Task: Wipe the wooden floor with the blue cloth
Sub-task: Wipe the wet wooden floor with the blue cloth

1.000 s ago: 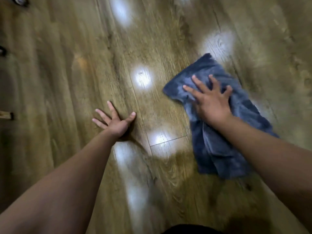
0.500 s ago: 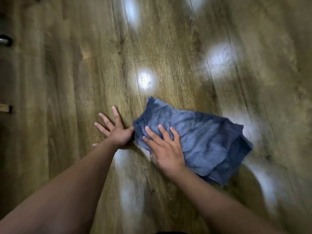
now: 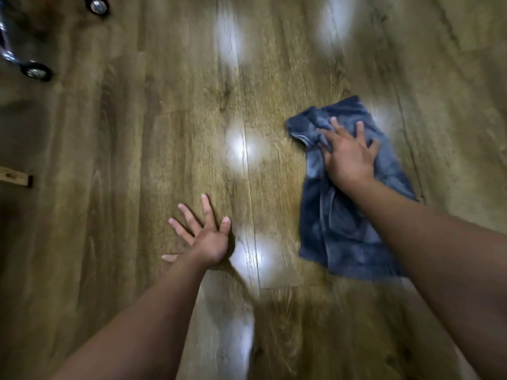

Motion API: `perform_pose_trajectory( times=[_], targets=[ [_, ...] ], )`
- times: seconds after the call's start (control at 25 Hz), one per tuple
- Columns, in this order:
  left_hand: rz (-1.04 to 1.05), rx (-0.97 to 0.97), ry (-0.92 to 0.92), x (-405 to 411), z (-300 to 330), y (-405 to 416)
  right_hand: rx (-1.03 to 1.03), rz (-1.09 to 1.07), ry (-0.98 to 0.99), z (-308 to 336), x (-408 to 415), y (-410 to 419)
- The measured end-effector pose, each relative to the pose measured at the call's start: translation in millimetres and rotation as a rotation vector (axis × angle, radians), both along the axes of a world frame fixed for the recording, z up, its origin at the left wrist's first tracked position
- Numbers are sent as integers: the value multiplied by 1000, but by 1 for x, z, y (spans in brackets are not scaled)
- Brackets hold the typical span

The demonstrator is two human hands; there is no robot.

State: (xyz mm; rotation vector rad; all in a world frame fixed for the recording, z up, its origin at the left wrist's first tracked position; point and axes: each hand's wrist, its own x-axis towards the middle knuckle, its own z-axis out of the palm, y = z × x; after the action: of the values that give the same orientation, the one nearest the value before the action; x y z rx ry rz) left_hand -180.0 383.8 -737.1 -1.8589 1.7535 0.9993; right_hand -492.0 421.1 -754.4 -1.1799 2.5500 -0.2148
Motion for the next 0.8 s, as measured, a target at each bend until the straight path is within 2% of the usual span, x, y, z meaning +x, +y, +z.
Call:
perform_pose_trajectory(
  times=[0.08, 0.12, 0.32, 0.44, 0.48, 0.64, 0.8],
  targets=[
    [-9, 25, 10, -3, 6, 1, -69, -39, 18, -2, 9, -24],
    [-8, 30, 12, -5, 9, 2, -89, 6, 44, -1, 22, -30],
    [26, 23, 17, -8, 15, 3, -43, 546, 142, 0, 116, -10],
    [27, 21, 21, -8, 19, 5, 23, 754, 207, -3, 86, -9],
    [20, 22, 20, -7, 19, 4, 24, 705, 229, -2, 63, -14],
    [6, 39, 26, -5, 10, 2, 34, 161, 219, 2, -18, -3],
    [11, 21, 16, -1, 7, 2, -49, 127, 215, 13, 13, 41]
  ],
)
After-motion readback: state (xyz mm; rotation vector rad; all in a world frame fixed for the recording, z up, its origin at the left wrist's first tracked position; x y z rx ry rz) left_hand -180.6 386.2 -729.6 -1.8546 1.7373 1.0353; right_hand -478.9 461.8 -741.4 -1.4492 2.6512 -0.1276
